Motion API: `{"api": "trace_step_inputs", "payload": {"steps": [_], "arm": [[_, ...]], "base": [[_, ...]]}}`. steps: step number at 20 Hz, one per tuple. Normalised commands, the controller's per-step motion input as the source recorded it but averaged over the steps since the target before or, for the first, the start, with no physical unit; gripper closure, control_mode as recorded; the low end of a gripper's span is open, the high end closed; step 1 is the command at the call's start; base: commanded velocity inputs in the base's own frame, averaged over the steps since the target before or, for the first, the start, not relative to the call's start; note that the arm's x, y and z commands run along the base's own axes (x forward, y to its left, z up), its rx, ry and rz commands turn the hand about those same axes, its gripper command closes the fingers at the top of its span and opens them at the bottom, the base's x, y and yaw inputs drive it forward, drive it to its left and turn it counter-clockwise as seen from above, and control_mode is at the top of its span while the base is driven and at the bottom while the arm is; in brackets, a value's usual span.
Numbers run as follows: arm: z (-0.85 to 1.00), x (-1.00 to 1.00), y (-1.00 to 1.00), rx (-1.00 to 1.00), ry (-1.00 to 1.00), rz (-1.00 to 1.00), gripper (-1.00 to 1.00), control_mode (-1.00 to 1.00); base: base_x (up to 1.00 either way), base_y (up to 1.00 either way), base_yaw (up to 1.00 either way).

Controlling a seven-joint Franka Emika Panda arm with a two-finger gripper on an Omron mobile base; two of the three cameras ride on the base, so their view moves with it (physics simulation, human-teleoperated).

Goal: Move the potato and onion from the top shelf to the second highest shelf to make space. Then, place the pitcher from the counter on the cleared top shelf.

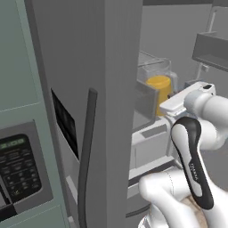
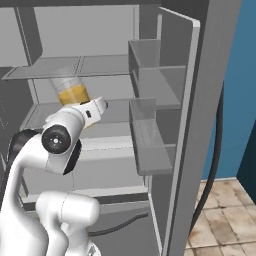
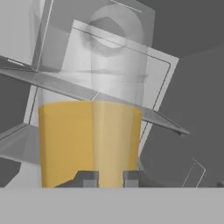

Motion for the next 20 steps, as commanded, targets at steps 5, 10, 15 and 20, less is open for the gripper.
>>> {"api": "trace_step_inputs", "payload": {"steps": [5,10,15,20], "arm": [[0.00,0.15,0.00,0.00,0.00,0.15,1.00,-1.00],[0.09,0.00,0.01,0.00,0.00,0.17,1.00,-1.00],[0.22,0.00,0.15,0.00,0.00,0.12,1.00,-1.00],[0.24,0.00,0.31,0.00,0.00,0.03,1.00,-1.00]], "base": [[0.08,0.01,0.04],[0.00,0.00,0.00],[0.00,0.00,0.00],[0.00,0.00,0.00]]}}
